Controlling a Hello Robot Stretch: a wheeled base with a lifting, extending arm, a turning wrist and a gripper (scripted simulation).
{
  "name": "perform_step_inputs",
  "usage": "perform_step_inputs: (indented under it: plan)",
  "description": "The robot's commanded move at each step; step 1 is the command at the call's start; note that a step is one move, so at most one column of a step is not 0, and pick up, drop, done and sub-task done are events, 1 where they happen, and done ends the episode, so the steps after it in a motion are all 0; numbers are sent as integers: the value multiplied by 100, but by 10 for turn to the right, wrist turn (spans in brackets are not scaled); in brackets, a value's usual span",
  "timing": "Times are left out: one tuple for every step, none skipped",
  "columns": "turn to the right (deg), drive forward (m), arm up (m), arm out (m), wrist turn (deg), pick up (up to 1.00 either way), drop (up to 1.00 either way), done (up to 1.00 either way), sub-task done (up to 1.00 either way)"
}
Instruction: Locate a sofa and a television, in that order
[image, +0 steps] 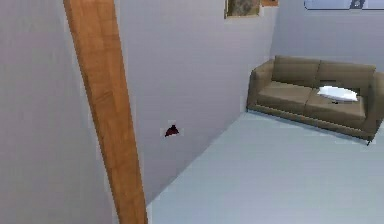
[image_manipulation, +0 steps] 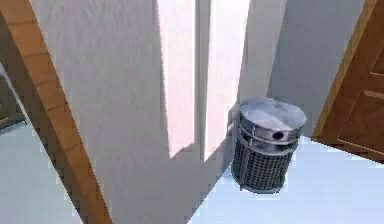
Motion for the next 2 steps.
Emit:
perform_step_inputs:
  plan:
    - [-420,0,0,0,0,0,0,0,0]
    - [0,20,0,0,0,0,0,0,0]
